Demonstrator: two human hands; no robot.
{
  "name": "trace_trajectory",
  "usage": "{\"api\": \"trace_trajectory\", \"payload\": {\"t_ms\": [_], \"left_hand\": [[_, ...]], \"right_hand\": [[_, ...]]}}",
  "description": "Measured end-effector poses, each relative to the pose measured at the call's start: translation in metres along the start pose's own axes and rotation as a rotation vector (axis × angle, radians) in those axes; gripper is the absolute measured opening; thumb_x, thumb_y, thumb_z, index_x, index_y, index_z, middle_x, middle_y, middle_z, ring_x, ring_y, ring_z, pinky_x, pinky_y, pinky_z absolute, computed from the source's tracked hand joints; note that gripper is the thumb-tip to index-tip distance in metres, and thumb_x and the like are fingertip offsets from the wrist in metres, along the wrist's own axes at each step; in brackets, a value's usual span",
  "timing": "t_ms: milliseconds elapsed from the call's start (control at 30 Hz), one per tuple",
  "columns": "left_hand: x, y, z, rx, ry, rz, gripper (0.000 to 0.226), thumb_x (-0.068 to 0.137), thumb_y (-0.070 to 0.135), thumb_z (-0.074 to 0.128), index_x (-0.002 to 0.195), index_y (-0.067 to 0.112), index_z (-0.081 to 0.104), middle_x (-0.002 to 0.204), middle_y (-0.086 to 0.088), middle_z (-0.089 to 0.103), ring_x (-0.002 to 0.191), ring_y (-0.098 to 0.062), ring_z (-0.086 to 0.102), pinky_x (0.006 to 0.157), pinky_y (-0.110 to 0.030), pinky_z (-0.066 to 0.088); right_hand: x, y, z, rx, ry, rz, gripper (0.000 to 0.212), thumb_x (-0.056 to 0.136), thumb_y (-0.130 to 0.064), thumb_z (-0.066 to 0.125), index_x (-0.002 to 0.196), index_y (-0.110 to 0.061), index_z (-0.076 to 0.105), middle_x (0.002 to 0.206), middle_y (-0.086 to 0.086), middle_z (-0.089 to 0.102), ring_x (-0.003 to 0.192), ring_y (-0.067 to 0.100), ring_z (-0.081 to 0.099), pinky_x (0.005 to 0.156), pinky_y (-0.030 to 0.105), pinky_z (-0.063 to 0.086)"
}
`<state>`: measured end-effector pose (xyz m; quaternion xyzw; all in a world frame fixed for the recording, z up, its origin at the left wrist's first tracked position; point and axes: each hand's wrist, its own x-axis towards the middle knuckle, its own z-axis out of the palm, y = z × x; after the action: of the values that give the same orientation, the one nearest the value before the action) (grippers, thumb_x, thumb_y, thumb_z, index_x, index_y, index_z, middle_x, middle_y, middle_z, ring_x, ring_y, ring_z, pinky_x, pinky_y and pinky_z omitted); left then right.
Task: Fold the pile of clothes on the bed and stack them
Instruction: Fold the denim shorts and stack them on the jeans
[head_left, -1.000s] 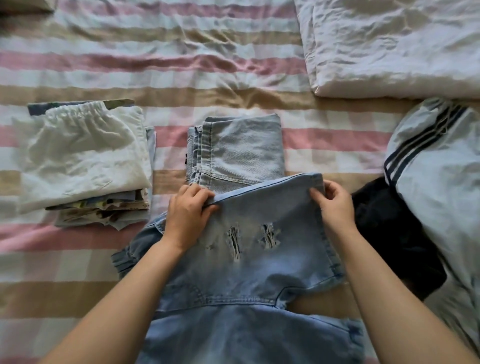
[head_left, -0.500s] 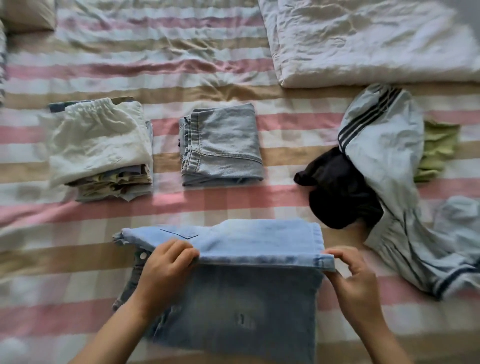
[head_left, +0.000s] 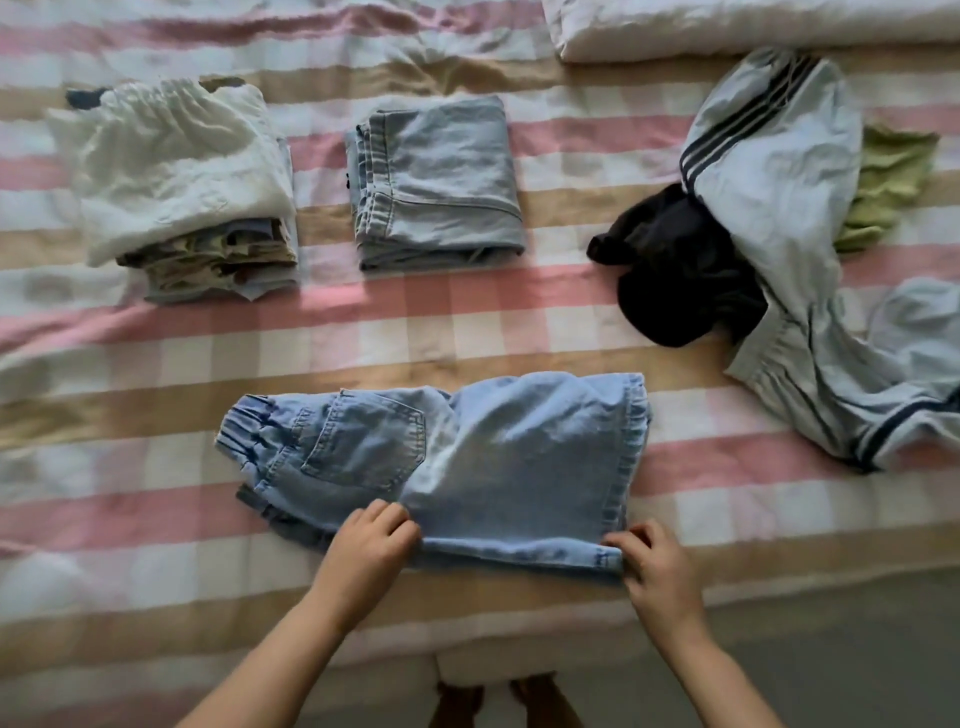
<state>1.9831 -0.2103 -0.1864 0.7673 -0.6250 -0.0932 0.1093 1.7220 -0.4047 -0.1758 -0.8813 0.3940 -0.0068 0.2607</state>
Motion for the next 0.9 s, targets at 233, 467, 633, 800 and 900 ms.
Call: {"api": "trace_trajectory", "payload": {"t_ms": [233, 467, 633, 800, 900], "left_hand": [[-0.011, 0.006, 0.004, -0.087, 0.044, 0.054, 0.01, 0.075, 0.005, 0.061, 0.073, 0.012, 0.055, 0.069, -0.005, 0.056, 0.058, -0.023, 0.048, 0.05, -0.034, 0.04], [-0.009, 0.022, 0.006, -0.108, -0.166, -0.016, 0.029, 0.081, 0.037, 0.051, 0.069, 0.014, 0.064, 0.072, 0.0, 0.06, 0.064, -0.019, 0.054, 0.052, -0.026, 0.046], [0.045, 0.042, -0.013, -0.245, 0.035, 0.011, 0.033, 0.092, 0.025, 0.044, 0.075, 0.007, 0.066, 0.07, -0.006, 0.059, 0.062, -0.026, 0.055, 0.054, -0.033, 0.046], [0.141, 0.061, -0.02, -0.372, 0.203, -0.24, 0.021, 0.087, 0.002, 0.053, 0.104, 0.001, 0.066, 0.102, -0.015, 0.063, 0.095, -0.031, 0.056, 0.083, -0.039, 0.047], [0.19, 0.058, -0.013, -0.362, -0.022, -0.336, 0.039, 0.091, 0.013, 0.051, 0.13, 0.009, 0.05, 0.129, -0.012, 0.053, 0.12, -0.03, 0.046, 0.104, -0.039, 0.033]], "right_hand": [[-0.014, 0.015, 0.0, -0.046, 0.036, -0.073, 0.026, 0.055, 0.005, 0.075, 0.074, -0.012, 0.072, 0.066, 0.006, 0.055, 0.064, 0.018, 0.05, 0.046, 0.027, 0.039], [-0.014, 0.015, 0.004, -0.038, -0.073, 0.012, 0.029, 0.059, 0.013, 0.075, 0.077, -0.009, 0.072, 0.078, 0.011, 0.063, 0.071, 0.032, 0.06, 0.055, 0.034, 0.05], [0.027, -0.002, -0.02, 0.374, 0.261, 0.314, 0.023, 0.086, 0.002, 0.05, 0.099, -0.012, 0.062, 0.097, 0.004, 0.059, 0.089, 0.016, 0.053, 0.077, 0.029, 0.044], [0.1, -0.006, -0.03, 0.819, 0.148, 0.761, 0.044, 0.094, -0.046, 0.043, 0.105, -0.006, 0.058, 0.106, 0.011, 0.064, 0.099, 0.026, 0.058, 0.084, 0.036, 0.047], [0.127, 0.0, -0.027, 0.884, 0.061, 0.909, 0.055, 0.092, -0.053, 0.042, 0.105, -0.003, 0.063, 0.104, 0.016, 0.066, 0.1, 0.033, 0.061, 0.091, 0.046, 0.048]]}}
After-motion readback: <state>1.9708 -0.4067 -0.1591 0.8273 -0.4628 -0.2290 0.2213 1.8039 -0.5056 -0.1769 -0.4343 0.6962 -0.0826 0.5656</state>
